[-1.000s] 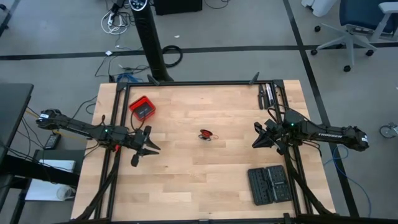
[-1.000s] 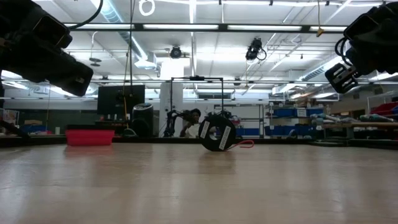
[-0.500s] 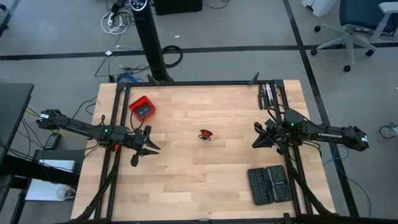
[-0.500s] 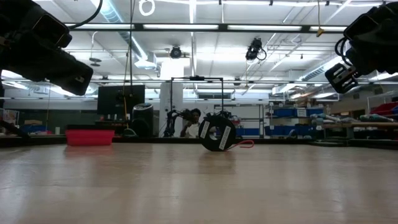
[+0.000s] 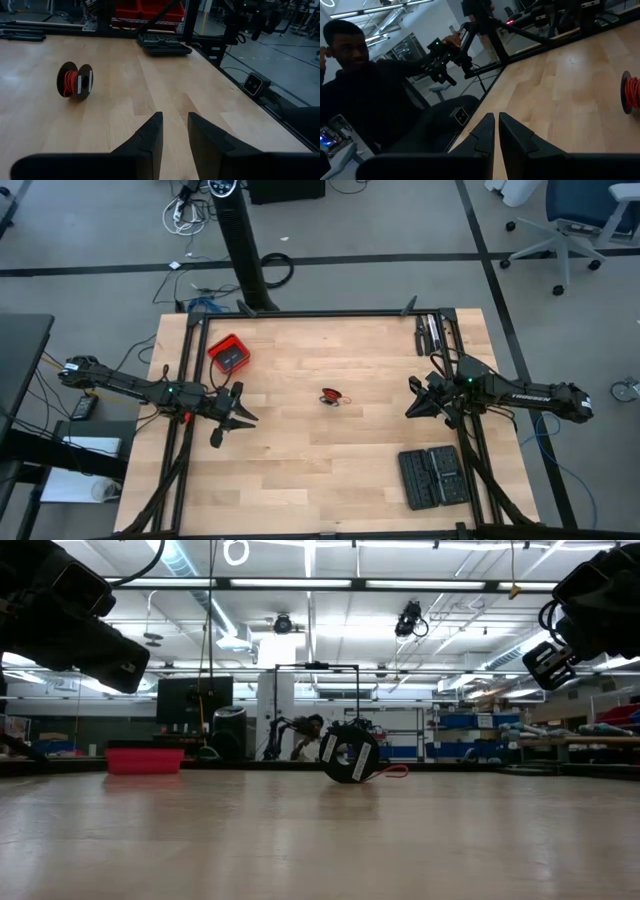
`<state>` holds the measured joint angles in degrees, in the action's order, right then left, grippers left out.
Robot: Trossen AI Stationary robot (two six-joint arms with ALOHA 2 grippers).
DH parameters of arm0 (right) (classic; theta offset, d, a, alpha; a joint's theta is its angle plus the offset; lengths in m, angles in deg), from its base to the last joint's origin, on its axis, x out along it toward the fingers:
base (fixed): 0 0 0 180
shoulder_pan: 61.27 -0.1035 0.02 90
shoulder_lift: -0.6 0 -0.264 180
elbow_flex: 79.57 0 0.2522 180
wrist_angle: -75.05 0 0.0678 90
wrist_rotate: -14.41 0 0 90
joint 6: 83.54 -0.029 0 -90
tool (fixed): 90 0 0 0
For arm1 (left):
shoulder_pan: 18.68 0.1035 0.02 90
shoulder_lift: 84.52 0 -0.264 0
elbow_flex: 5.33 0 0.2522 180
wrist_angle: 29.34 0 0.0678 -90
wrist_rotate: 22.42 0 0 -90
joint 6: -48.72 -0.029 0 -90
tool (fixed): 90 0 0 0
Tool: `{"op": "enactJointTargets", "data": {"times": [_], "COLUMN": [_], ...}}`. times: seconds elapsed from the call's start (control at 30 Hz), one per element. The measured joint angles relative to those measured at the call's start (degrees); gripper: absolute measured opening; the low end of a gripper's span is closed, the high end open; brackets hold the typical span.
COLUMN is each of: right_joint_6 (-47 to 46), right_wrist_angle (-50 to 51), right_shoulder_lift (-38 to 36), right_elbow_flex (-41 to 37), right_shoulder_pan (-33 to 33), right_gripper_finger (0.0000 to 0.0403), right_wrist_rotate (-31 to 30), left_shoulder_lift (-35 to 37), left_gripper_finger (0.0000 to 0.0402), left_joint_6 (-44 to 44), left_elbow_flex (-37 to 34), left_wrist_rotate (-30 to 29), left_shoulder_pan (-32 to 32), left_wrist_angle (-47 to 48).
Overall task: Coil cords
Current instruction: Return to Home Position
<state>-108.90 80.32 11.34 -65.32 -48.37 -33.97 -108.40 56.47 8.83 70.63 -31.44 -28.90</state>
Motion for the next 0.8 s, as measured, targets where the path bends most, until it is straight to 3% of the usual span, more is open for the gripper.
{"op": "enactJointTargets", "data": {"times": [0.8], "right_joint_6": [0.01], "right_wrist_angle": [0.0], "right_shoulder_lift": [0.0], "right_elbow_flex": [-0.02], "right_shoulder_pan": [0.0], "right_gripper_finger": [0.0028], "right_wrist_rotate": [0.01], "left_shoulder_lift": [0.68], "left_gripper_finger": [0.0092], "left_joint_6": [0.01], "left_elbow_flex": [-0.02], "left_wrist_rotate": [-0.02], "left_shoulder_pan": [0.0], "left_wrist_angle": [-0.04]}}
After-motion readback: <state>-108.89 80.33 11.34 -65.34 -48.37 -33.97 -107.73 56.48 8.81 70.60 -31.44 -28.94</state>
